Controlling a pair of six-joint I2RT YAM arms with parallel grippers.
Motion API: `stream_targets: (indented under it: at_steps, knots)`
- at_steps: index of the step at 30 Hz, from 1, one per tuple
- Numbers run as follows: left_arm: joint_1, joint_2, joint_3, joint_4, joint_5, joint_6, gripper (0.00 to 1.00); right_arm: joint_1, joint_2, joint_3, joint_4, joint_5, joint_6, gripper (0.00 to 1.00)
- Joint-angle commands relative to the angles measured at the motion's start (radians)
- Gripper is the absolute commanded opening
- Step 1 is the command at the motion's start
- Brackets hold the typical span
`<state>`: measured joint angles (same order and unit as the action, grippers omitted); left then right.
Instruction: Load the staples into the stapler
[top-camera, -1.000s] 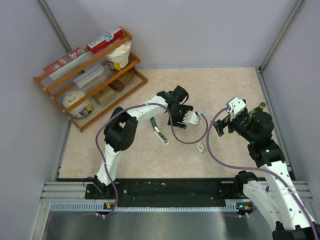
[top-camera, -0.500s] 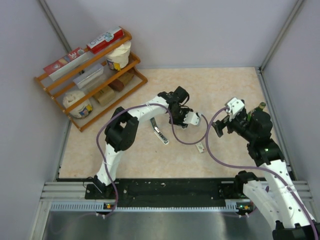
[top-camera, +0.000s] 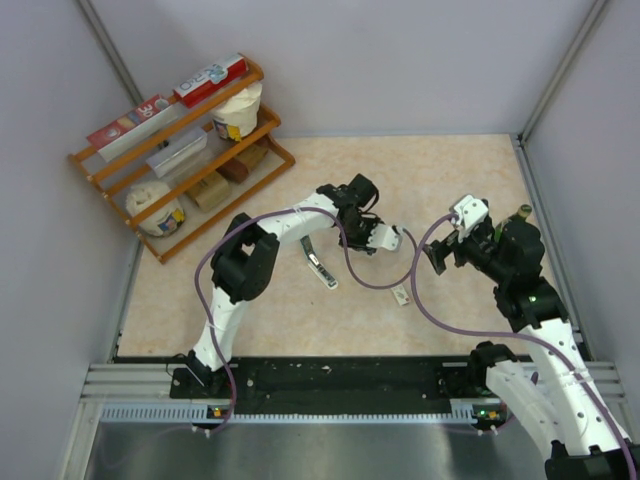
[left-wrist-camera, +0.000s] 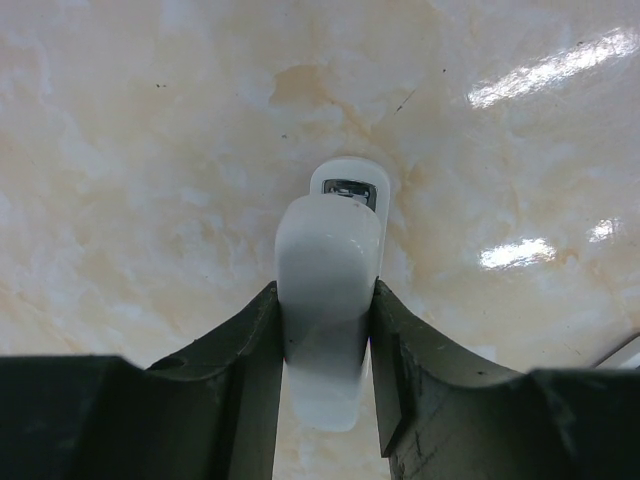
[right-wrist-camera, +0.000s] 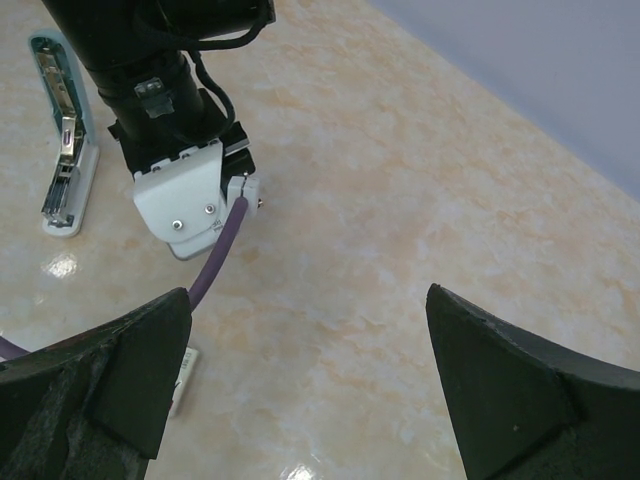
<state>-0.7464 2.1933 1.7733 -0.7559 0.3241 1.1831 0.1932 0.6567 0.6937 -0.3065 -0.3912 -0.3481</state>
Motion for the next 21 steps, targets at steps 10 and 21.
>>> stream_targets:
  at_steps: [10,21]
  knots:
    - [-0.004,-0.124,0.018,0.020,0.009,-0.184,0.36,-0.009,-0.014,0.078,-0.011,-0.156,0.052,0.90]
    - [-0.004,-0.368,-0.006,-0.003,0.098,-0.419,0.20,-0.009,-0.006,0.309,-0.055,-0.273,0.084,0.89]
